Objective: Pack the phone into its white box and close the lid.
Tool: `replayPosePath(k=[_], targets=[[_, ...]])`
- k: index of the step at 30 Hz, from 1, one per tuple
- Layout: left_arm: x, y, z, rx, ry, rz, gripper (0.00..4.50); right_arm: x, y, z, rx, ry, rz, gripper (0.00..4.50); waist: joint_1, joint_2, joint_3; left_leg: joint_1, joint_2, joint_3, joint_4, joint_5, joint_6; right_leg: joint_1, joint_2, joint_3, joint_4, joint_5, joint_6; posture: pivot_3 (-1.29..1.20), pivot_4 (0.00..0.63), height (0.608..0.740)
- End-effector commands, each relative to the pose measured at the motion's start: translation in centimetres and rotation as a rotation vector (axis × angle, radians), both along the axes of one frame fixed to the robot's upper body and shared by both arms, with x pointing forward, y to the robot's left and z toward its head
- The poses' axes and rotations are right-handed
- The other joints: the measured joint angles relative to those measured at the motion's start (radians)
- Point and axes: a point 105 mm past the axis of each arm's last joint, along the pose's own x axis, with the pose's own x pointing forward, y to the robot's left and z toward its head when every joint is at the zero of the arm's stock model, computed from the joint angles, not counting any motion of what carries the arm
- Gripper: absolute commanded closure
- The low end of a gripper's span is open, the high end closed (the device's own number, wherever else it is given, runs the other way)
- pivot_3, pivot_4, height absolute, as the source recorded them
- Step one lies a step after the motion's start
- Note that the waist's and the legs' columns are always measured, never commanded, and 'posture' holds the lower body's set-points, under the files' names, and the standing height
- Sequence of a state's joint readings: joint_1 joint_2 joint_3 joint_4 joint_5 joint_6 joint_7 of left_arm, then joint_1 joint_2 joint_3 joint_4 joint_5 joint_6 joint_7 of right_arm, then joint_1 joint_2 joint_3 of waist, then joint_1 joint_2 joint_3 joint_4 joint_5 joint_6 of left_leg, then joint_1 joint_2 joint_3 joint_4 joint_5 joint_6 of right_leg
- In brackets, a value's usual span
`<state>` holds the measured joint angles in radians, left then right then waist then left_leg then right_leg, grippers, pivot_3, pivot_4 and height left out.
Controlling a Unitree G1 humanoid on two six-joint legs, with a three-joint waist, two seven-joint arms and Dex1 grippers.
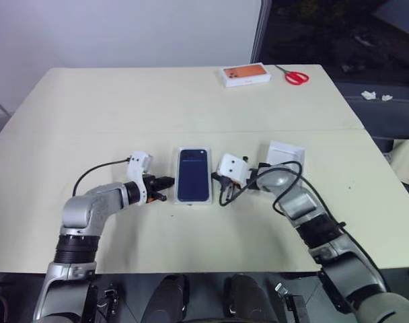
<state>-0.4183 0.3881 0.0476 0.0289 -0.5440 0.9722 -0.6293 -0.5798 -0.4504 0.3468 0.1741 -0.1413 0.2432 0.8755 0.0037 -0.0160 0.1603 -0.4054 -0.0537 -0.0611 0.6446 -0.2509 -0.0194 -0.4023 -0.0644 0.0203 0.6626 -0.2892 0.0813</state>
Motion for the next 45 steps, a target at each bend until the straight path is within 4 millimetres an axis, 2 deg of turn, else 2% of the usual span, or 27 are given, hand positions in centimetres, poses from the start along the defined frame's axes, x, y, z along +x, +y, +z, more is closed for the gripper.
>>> replayPosePath(k=[1,7,12,24,31,36,39,45], targets=[[-0.9,-3.4,-1.4,0.023,0.043,-0.122,4.45,0.0,-2.1,1.1,-0.014,-0.013,-0.028,4.50,0.011,0.000,0.000,-0.001,0.000,0.000,0.001,0.000,0.000,0.000,0.000,-0.001,0.000,0.000,0.000,0.00,0.150,0.740],[0.3,-5.9,-1.1,0.003,0.028,-0.167,4.45,-0.4,-6.1,0.0,-0.067,0.024,-0.116,4.50,0.016,0.000,0.000,-0.001,-0.001,-0.001,0.004,-0.002,0.003,0.005,-0.001,-0.003,-0.004,0.000,0.000,0.00,0.150,0.740],[0.9,-7.4,-1.0,0.001,0.020,-0.207,4.45,-0.6,-8.3,-0.1,-0.097,0.032,-0.161,4.50,0.016,0.000,0.000,0.000,-0.001,-0.002,0.004,-0.002,0.004,0.007,-0.001,-0.004,-0.006,0.000,0.000,0.00,0.150,0.740],[0.7,-9.5,-0.5,-0.025,0.007,-0.261,4.45,-1.4,-11.1,-0.3,-0.144,0.044,-0.196,4.50,0.018,0.000,0.000,0.000,-0.002,-0.003,0.005,-0.003,0.005,0.010,-0.001,-0.005,-0.008,0.000,0.001,0.00,0.150,0.740],[0.5,-10.4,-0.6,-0.036,0.010,-0.273,4.45,-1.5,-12.0,-0.3,-0.162,0.053,-0.204,4.50,0.029,0.000,0.000,0.000,-0.001,-0.003,0.005,-0.003,0.005,0.010,-0.001,-0.005,-0.009,0.000,0.001,0.00,0.150,0.740],[0.6,-10.2,-0.5,-0.026,-0.002,-0.268,4.45,-1.6,-11.8,-0.2,-0.159,0.057,-0.194,4.50,0.034,0.000,0.000,0.000,-0.002,-0.002,0.005,-0.003,0.005,0.010,-0.001,-0.005,-0.009,0.000,0.001,0.00,0.150,0.740],[1.4,-8.7,-0.2,0.007,-0.052,-0.233,4.45,-1.8,-11.6,0.2,-0.165,0.052,-0.173,4.50,0.033,0.000,0.000,0.000,-0.001,-0.002,0.005,-0.003,0.005,0.010,-0.001,-0.005,-0.009,0.000,0.001,0.00,0.150,0.740],[1.9,-6.1,1.0,0.016,-0.112,-0.187,4.45,-1.9,-12.7,2.0,-0.176,0.037,-0.183,4.50,0.027,0.000,0.000,0.000,-0.001,-0.002,0.005,-0.003,0.005,0.009,-0.001,-0.004,-0.009,0.000,0.001,0.00,0.150,0.740]])
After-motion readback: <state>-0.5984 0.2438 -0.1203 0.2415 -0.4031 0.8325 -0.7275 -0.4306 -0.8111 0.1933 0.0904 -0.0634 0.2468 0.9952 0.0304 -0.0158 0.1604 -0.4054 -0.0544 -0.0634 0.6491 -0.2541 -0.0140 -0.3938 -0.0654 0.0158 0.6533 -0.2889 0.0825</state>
